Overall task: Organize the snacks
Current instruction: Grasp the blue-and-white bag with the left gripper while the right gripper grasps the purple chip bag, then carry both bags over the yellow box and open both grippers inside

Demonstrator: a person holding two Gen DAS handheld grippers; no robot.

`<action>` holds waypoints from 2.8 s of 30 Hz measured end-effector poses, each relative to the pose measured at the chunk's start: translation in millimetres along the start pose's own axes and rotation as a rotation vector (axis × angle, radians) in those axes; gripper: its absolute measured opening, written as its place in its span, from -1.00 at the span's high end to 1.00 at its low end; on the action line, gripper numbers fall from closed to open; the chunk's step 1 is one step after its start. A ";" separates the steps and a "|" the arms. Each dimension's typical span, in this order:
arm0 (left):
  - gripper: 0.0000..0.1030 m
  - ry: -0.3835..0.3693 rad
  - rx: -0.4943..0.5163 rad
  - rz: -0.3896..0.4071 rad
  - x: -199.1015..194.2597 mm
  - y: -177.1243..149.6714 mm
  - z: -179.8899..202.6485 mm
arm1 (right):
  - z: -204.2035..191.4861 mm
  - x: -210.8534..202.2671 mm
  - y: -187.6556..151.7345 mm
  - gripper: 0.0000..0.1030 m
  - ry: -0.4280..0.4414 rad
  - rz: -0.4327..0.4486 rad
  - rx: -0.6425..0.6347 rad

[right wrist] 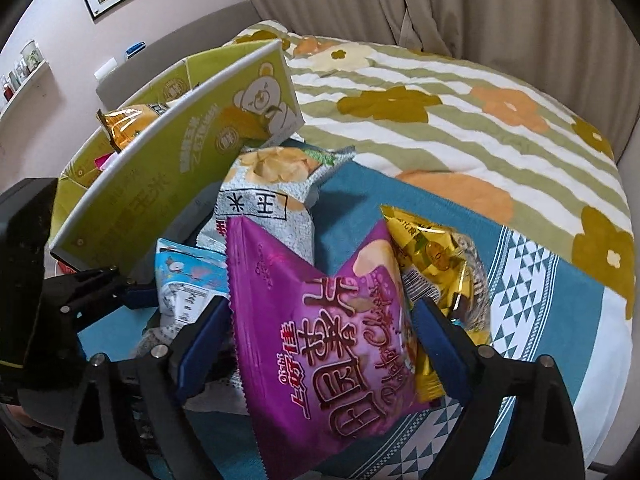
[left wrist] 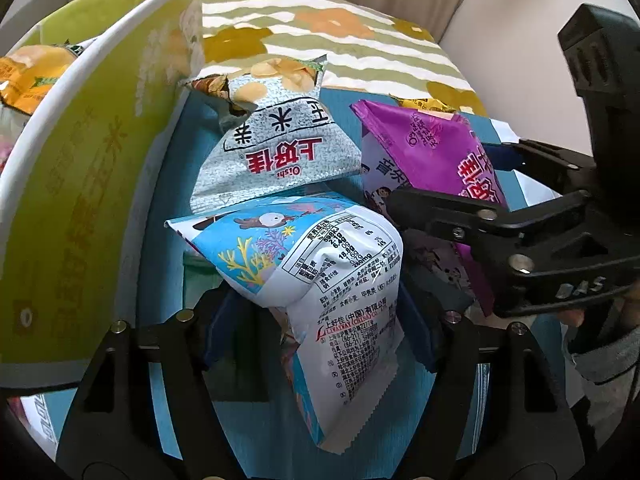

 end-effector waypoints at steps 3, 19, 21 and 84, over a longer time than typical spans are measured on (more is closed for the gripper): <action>-0.32 0.010 0.009 -0.002 -2.6 -2.6 0.6 | 2.4 4.8 -4.4 -0.74 0.001 -0.017 0.016; -0.31 0.009 0.034 0.034 -48.4 -10.2 13.2 | -6.5 -28.3 -13.8 -0.26 0.037 0.037 0.107; -0.31 0.003 0.033 0.052 -62.1 -9.8 15.8 | -8.9 -37.6 -12.5 -0.26 0.028 0.046 0.113; -1.00 -0.062 0.054 0.149 -170.0 150.6 -292.7 | -161.2 7.9 242.4 -0.64 -0.155 0.184 0.252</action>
Point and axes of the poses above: each gripper's, at about its wrist camera, not at the fingertips, and x roughly the way its jaws point, z to its right, y to its top, the point moved 8 cm from there along x, roughly the way its jaws point, and after that the axes turned 2 degrees about -z, right-handed, at the moved point
